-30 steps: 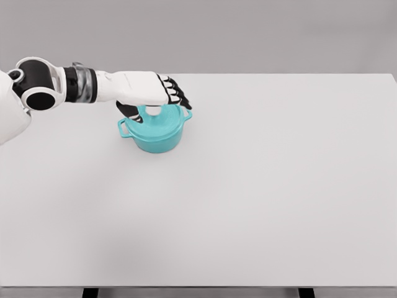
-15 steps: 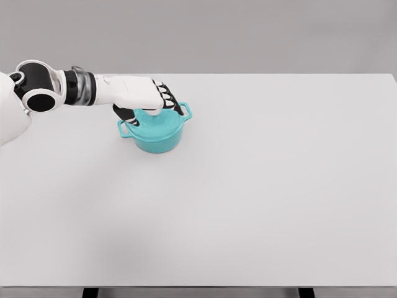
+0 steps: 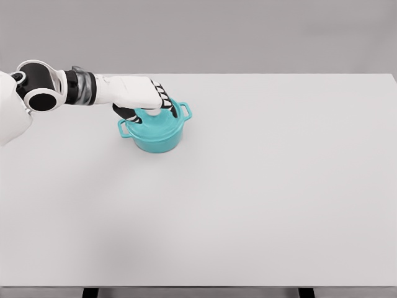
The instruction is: Open the lid of the pot with left arm
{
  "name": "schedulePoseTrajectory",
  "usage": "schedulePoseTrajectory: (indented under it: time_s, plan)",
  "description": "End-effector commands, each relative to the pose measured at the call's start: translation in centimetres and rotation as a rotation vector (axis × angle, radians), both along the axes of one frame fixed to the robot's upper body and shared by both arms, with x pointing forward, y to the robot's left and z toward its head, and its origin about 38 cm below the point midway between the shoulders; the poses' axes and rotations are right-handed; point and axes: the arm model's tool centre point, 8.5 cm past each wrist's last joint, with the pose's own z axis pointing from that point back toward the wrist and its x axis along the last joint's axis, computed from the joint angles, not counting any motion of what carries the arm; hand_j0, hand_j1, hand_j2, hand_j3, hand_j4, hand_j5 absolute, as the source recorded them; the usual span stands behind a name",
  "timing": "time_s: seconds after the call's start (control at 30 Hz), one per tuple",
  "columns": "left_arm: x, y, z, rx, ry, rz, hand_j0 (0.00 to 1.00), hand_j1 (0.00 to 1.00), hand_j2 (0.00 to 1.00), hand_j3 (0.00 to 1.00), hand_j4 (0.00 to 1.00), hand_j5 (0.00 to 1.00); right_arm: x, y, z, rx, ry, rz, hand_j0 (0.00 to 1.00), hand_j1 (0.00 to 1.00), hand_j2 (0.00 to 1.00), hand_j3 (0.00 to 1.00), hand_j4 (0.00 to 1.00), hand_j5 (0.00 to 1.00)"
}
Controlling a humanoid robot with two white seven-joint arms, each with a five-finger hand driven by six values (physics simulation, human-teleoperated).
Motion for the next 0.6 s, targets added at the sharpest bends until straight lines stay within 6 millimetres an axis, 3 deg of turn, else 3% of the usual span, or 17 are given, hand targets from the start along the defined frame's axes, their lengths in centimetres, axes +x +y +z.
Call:
schedulePoseTrajectory:
  time_s: [0.0,0.57]
  plan:
    - [0.08,0.12,-0.03,0.001,0.000,0.006,0.78,0.78,0.78,0.78,0.78,0.78,-0.01,-0.03,0.00,0.000,0.000,0.000,1.00,1.00,1.00,1.00,1.00,1.00]
    - [0.58,0.22,-0.43,0.018,-0.005,0.022,0.73,0.73,0.73,0.73,0.73,0.73,-0.01,-0.03,0.00,0.000,0.000,0.000,1.00,1.00,1.00,1.00,1.00,1.00]
